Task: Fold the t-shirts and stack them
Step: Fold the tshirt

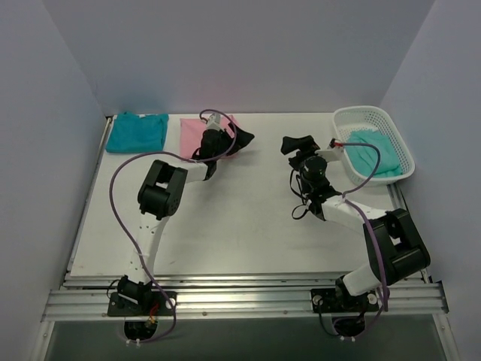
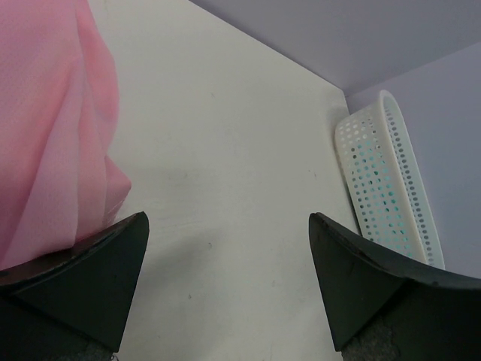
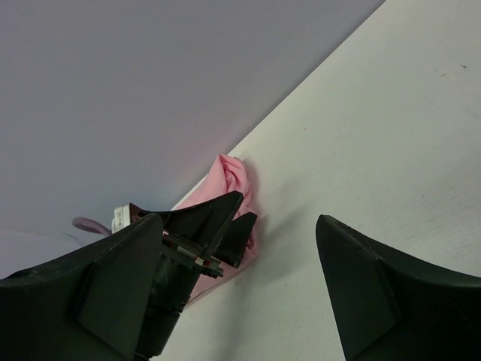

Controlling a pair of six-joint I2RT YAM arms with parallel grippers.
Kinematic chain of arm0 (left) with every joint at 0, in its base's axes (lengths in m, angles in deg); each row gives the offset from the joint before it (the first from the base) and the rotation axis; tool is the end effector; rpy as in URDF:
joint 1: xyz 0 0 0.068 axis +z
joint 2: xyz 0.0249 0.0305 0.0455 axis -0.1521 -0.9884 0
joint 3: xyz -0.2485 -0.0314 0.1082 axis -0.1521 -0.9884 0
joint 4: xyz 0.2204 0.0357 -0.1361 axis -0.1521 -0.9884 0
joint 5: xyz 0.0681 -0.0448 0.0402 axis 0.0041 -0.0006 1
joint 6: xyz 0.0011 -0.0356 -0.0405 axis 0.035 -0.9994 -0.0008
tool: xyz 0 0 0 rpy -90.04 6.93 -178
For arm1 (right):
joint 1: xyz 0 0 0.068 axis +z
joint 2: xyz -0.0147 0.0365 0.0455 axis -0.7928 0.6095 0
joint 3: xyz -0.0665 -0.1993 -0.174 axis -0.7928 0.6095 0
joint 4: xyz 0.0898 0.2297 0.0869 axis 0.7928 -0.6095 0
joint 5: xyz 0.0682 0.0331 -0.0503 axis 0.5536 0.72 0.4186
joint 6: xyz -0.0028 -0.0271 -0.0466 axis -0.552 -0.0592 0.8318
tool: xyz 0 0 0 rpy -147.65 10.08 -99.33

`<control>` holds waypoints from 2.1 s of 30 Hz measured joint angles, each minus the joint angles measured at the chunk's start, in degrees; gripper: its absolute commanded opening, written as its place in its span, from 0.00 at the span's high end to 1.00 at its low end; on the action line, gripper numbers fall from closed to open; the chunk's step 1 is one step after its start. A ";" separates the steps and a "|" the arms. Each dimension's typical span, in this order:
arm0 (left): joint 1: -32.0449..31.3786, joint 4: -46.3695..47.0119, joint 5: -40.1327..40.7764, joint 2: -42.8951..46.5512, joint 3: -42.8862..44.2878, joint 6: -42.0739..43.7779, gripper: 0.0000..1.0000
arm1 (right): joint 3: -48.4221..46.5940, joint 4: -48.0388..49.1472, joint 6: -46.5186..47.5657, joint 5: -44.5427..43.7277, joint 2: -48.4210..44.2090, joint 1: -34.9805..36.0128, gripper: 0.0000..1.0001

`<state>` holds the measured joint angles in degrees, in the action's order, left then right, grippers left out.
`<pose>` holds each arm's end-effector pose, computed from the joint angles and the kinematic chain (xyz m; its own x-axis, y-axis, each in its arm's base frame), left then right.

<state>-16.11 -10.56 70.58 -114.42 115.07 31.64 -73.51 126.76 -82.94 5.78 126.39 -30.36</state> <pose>0.4872 -0.2317 0.1352 -0.5289 -0.6040 -0.5961 0.2202 0.5807 -0.7838 0.2975 0.1090 0.2563 0.0243 0.8234 -0.5670 -0.1567 0.5633 0.8113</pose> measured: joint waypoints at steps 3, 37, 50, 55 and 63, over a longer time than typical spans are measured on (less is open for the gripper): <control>0.28 3.15 -3.50 -4.96 3.93 -2.16 0.04 | 0.26 0.00 0.00 0.35 0.00 -0.04 0.21; 4.11 22.14 -31.56 7.34 9.03 -15.63 0.06 | 1.95 11.43 0.04 7.98 6.01 -1.42 0.20; 20.81 -2.93 -5.95 31.39 -22.93 -0.50 0.06 | 5.18 10.32 0.24 7.93 -1.40 -1.01 0.19; 26.27 -12.59 -5.42 25.57 -19.71 1.49 0.06 | 5.55 9.57 0.50 7.85 -2.82 -1.01 0.19; 33.40 -24.55 -12.02 10.95 -3.08 5.73 0.06 | 5.55 9.03 1.11 7.67 -2.99 -1.01 0.18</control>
<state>17.28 -35.11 58.56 -103.47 111.99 37.37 -67.96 135.78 -81.83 13.45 123.39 -31.36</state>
